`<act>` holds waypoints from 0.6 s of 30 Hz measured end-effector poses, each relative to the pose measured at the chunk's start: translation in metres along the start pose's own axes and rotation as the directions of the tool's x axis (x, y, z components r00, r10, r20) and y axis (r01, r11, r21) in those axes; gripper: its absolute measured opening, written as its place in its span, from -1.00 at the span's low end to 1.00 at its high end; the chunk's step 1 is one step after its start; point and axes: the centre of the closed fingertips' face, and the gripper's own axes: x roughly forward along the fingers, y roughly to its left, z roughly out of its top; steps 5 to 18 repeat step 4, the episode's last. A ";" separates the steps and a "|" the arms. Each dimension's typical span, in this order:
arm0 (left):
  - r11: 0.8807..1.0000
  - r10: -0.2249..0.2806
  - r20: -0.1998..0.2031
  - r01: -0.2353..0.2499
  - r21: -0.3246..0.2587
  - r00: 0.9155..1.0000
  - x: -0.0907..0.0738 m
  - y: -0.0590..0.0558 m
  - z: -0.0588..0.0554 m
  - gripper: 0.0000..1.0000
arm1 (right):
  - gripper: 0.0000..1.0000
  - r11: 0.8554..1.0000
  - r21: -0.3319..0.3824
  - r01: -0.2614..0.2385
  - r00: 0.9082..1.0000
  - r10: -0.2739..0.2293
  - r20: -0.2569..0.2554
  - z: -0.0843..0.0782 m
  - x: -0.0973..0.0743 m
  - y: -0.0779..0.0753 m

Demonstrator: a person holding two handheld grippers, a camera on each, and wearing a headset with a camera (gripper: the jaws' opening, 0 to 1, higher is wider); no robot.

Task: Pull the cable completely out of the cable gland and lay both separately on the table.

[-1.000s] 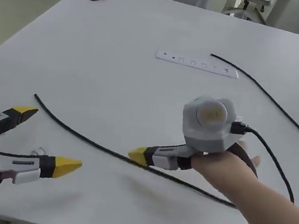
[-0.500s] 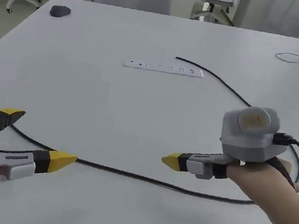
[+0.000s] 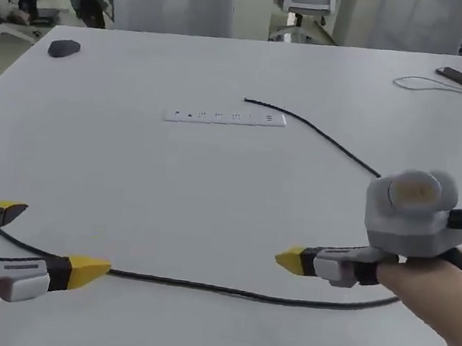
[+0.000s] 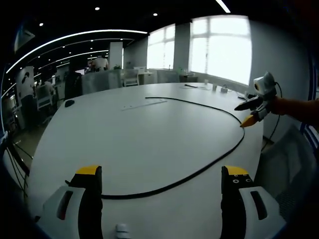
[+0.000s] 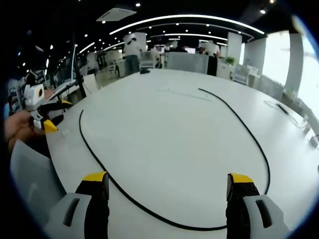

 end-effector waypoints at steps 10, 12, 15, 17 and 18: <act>1.000 0.000 -0.005 0.000 -0.012 1.000 -0.001 -0.001 0.003 0.99 | 0.99 1.000 0.014 -0.001 1.000 0.001 -0.004 -0.004 -0.001 -0.004; 1.000 0.000 -0.005 0.000 -0.012 1.000 -0.001 -0.001 0.003 0.99 | 0.99 1.000 0.014 -0.001 1.000 0.001 -0.004 -0.004 -0.001 -0.004; 1.000 0.000 -0.005 0.000 -0.012 1.000 -0.001 -0.001 0.003 0.99 | 0.99 1.000 0.014 -0.001 1.000 0.001 -0.004 -0.004 -0.001 -0.004; 1.000 0.000 -0.005 0.000 -0.012 1.000 -0.001 -0.001 0.003 0.99 | 0.99 1.000 0.014 -0.001 1.000 0.001 -0.004 -0.004 -0.001 -0.004; 1.000 0.000 -0.005 0.000 -0.012 1.000 -0.001 -0.001 0.003 0.99 | 0.99 1.000 0.014 -0.001 1.000 0.001 -0.004 -0.004 -0.001 -0.004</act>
